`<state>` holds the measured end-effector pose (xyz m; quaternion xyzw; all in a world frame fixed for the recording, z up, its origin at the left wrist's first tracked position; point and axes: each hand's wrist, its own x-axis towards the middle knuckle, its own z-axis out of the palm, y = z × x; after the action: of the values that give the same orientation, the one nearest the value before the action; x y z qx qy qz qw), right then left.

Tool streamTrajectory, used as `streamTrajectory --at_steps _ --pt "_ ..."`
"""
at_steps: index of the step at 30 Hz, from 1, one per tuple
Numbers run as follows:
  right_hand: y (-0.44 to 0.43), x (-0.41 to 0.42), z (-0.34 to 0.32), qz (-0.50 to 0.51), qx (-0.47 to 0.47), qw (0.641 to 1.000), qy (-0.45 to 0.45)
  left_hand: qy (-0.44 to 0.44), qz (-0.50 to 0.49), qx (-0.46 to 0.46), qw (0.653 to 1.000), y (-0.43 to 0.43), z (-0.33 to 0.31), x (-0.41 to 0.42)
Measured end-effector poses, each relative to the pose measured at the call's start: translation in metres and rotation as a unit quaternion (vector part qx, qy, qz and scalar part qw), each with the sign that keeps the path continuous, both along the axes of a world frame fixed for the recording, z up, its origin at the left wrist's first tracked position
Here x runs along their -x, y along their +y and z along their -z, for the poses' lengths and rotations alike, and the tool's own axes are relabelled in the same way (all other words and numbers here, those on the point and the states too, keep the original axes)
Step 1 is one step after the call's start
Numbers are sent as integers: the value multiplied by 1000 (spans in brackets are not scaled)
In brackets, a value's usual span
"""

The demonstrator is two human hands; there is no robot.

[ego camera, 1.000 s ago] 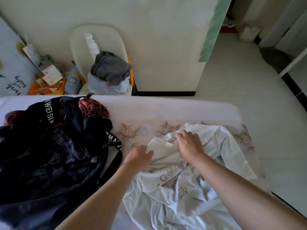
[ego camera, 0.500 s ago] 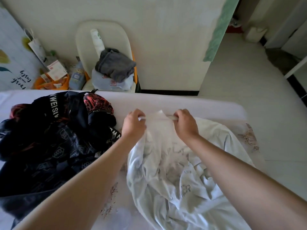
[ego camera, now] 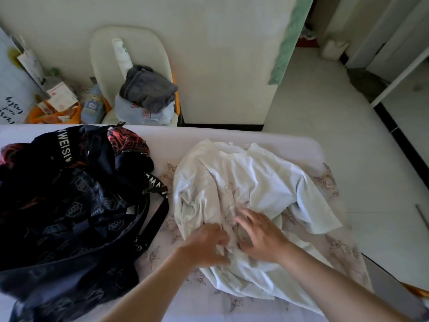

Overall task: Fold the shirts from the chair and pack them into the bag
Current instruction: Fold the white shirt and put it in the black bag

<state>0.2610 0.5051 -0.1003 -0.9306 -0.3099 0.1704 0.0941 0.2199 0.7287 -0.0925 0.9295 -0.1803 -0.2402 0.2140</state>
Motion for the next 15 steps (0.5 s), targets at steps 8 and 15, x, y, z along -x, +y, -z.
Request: streamTrajectory --at_steps 8,15 --pt "-46 5 -9 134 179 974 -23 42 15 -87 995 10 -5 11" --pt "-4 68 -11 38 -13 997 -60 -1 36 -392 919 39 -30 7"
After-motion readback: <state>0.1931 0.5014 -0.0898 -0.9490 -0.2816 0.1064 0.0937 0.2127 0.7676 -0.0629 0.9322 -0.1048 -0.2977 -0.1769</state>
